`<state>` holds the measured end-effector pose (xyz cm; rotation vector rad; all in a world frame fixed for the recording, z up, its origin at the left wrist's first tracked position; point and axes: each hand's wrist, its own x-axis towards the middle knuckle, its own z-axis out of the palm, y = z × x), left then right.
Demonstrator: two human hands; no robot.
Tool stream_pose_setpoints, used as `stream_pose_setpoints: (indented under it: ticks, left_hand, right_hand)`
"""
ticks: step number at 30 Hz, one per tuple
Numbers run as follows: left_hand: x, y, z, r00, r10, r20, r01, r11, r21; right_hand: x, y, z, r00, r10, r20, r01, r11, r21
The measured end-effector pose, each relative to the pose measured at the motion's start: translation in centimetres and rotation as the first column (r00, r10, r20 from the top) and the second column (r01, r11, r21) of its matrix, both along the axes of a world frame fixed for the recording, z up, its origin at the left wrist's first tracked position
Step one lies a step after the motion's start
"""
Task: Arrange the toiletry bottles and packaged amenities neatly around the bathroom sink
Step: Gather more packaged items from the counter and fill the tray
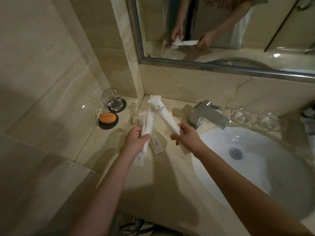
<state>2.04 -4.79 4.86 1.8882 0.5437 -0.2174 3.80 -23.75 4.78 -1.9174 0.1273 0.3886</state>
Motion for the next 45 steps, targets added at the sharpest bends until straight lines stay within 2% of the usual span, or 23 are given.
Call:
stream_pose_setpoints:
  ticks: [3, 7, 16, 19, 22, 27, 32, 37, 40, 42, 45]
  left_hand:
    - [-0.2, -1.9, 0.4, 0.999, -0.049, 0.017, 0.05, 0.998, -0.048]
    - [-0.6, -7.4, 0.3, 0.987, -0.161, 0.024, 0.162, 0.985, -0.065]
    - [-1.9, -23.7, 0.4, 0.894, -0.449, 0.019, 0.449, 0.891, -0.064]
    - [-3.0, -28.2, 0.2, 0.846, -0.533, 0.006, 0.533, 0.845, -0.05]
    - [-4.2, -32.0, -0.1, 0.802, -0.597, 0.0, 0.596, 0.801, -0.057]
    - [-6.3, -37.5, -0.8, 0.73, -0.684, -0.012, 0.682, 0.729, -0.066]
    - [-7.8, -42.2, -1.3, 0.658, -0.752, -0.04, 0.751, 0.659, -0.037]
    - [-9.4, -45.8, -1.8, 0.596, -0.801, -0.057, 0.802, 0.597, -0.008]
    - [-10.0, -47.0, -2.2, 0.564, -0.822, -0.078, 0.826, 0.564, 0.022]
    - [-10.1, -47.5, -2.3, 0.554, -0.828, -0.08, 0.832, 0.553, 0.035]
    - [-10.2, -48.1, -2.6, 0.547, -0.833, -0.079, 0.837, 0.545, 0.051]
  right_hand:
    - [-1.6, -2.2, 0.6, 1.0, -0.003, 0.005, 0.003, 1.0, 0.0]
    - [-4.8, -8.1, 0.8, 0.993, -0.112, 0.024, 0.111, 0.993, 0.034]
    - [-12.9, -22.9, 0.6, 0.885, -0.457, 0.091, 0.442, 0.885, 0.144]
    - [-15.5, -26.4, 0.5, 0.803, -0.589, 0.087, 0.567, 0.801, 0.193]
    - [-18.1, -29.7, -0.2, 0.663, -0.748, 0.04, 0.71, 0.644, 0.284]
    - [-21.9, -34.8, -2.4, 0.434, -0.9, -0.029, 0.882, 0.418, 0.218]
    - [-25.7, -38.9, -4.1, 0.228, -0.973, -0.044, 0.953, 0.213, 0.216]
    - [-27.9, -41.6, -6.6, 0.029, -0.986, -0.166, 0.984, 0.0, 0.176]
    - [-27.9, -42.6, -8.2, -0.062, -0.974, -0.216, 0.99, -0.087, 0.107]
    - [-27.3, -43.1, -9.1, -0.09, -0.966, -0.241, 0.991, -0.112, 0.079]
    - [-26.4, -43.8, -10.0, -0.049, -0.949, -0.31, 0.999, -0.053, 0.006]
